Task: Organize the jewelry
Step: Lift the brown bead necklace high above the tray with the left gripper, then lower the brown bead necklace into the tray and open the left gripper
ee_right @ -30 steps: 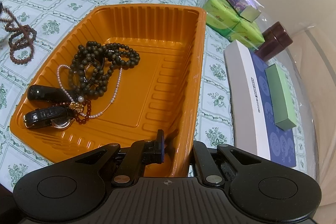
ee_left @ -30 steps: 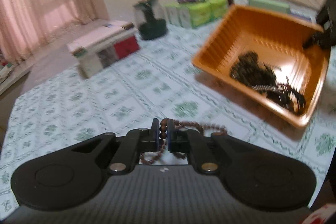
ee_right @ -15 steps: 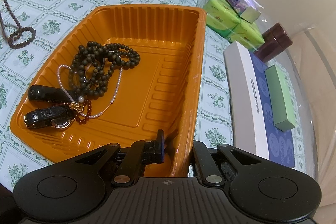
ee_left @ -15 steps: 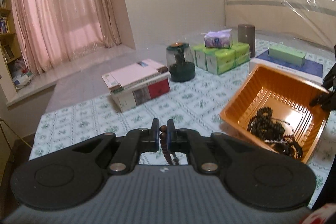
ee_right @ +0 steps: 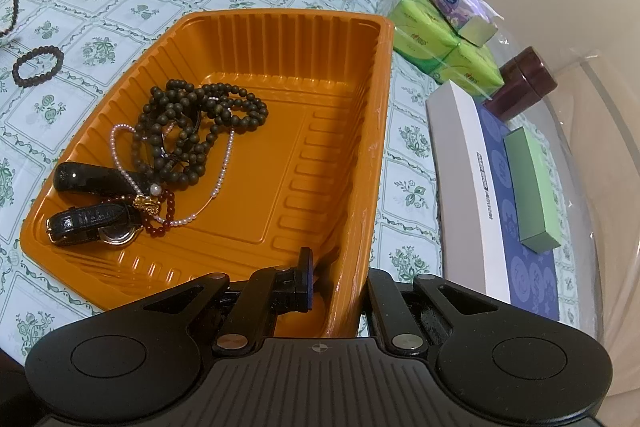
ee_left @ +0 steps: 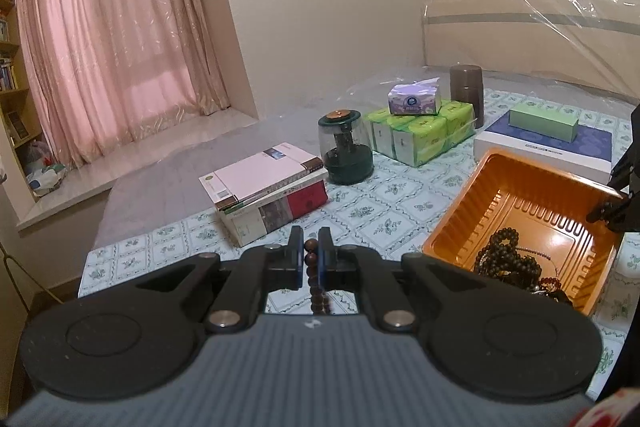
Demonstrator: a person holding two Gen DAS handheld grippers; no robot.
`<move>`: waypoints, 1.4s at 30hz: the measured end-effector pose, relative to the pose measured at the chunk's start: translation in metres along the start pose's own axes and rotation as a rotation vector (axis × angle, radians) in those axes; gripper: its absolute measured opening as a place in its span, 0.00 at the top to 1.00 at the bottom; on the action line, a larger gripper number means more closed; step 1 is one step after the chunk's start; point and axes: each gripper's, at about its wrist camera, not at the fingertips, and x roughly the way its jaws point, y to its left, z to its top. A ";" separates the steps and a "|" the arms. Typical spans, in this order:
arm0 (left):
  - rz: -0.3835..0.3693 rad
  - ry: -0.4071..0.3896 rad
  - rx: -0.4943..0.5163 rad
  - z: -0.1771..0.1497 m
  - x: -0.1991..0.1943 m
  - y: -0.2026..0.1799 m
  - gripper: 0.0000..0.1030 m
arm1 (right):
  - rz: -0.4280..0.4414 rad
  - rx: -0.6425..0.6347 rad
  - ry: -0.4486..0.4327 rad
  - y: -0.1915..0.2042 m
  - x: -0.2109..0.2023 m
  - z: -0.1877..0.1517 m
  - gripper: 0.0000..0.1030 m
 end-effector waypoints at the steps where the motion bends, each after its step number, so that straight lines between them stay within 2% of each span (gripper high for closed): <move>1: 0.000 0.002 0.002 0.001 0.000 -0.001 0.94 | 0.000 -0.001 0.000 0.000 0.000 0.000 0.93; 11: -0.018 0.003 0.018 0.006 0.002 -0.008 0.94 | 0.000 0.000 0.000 0.000 0.000 0.001 0.93; 23: -0.109 -0.011 0.059 0.031 0.012 -0.031 0.94 | 0.001 -0.001 0.001 0.000 0.000 0.001 0.93; 30: -0.185 -0.072 0.094 0.067 0.016 -0.057 0.94 | 0.001 -0.001 0.001 0.000 0.000 0.001 0.93; 38: -0.328 -0.122 0.098 0.105 0.031 -0.103 0.94 | 0.002 -0.001 0.001 0.001 0.000 0.001 0.93; 42: -0.407 -0.121 0.093 0.114 0.039 -0.129 0.94 | 0.008 0.002 0.002 0.001 0.001 0.000 0.93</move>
